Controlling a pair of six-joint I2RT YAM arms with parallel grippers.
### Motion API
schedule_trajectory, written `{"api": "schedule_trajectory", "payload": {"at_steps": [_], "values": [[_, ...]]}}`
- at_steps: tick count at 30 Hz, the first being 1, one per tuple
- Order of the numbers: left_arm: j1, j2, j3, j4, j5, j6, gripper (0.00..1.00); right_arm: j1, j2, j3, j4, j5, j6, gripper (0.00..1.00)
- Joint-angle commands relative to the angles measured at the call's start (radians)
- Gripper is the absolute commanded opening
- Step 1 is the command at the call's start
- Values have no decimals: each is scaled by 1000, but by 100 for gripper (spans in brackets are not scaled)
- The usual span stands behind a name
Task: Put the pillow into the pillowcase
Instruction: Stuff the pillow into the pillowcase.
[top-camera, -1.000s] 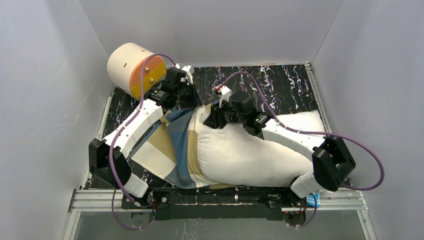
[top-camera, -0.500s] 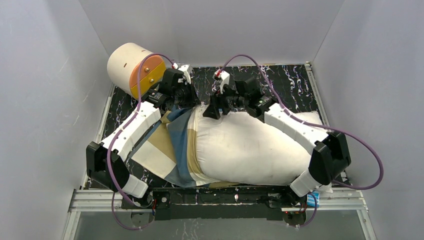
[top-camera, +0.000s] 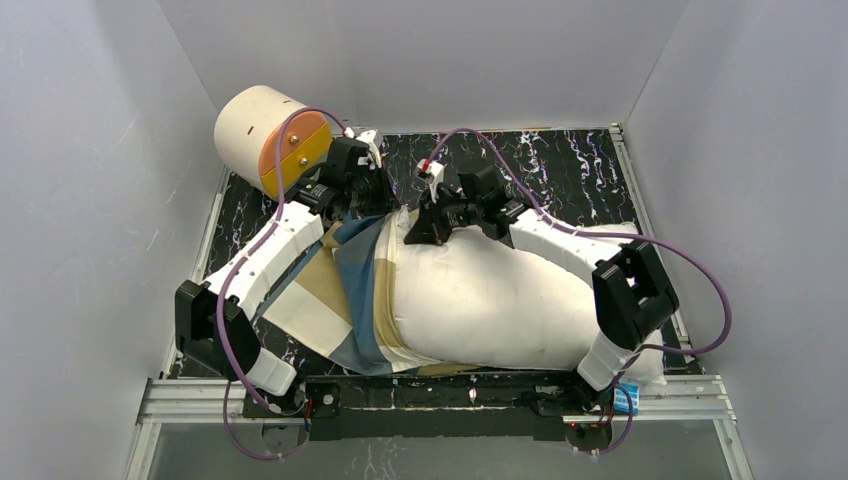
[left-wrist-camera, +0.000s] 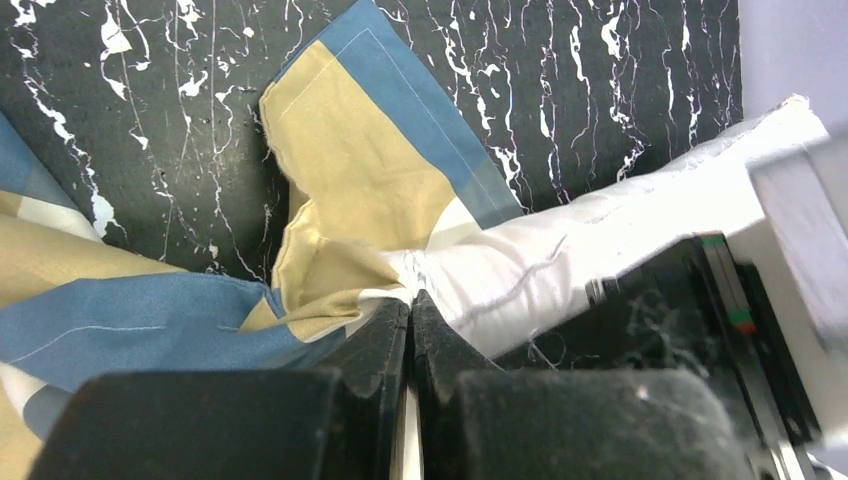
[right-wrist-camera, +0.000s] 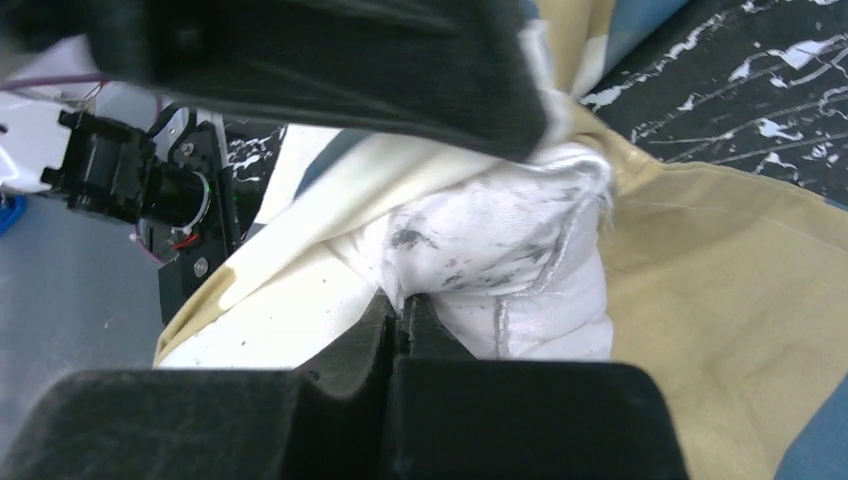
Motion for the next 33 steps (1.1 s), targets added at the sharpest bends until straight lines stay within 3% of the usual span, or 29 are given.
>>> {"api": "schedule_trajectory", "payload": {"at_steps": [1, 7, 14, 19, 25, 29, 33], "values": [[14, 61, 98, 79, -56, -64, 0, 70, -106, -66, 125, -187, 32, 1], [19, 133, 229, 146, 1, -172, 0, 83, -41, -46, 113, -233, 24, 1], [53, 210, 334, 28, -79, -87, 0, 114, -47, -86, 71, -277, -48, 1], [100, 227, 353, 25, 1, -101, 0, 115, -87, -137, -31, -265, -119, 1], [102, 246, 420, 7, 96, -115, 0, 116, -44, -56, -191, -270, -195, 1], [101, 223, 448, 27, 239, -178, 0, 115, -23, -37, -126, -168, -147, 1], [97, 136, 346, 134, 337, -287, 0, 115, -3, -56, 84, 0, 17, 1]]}}
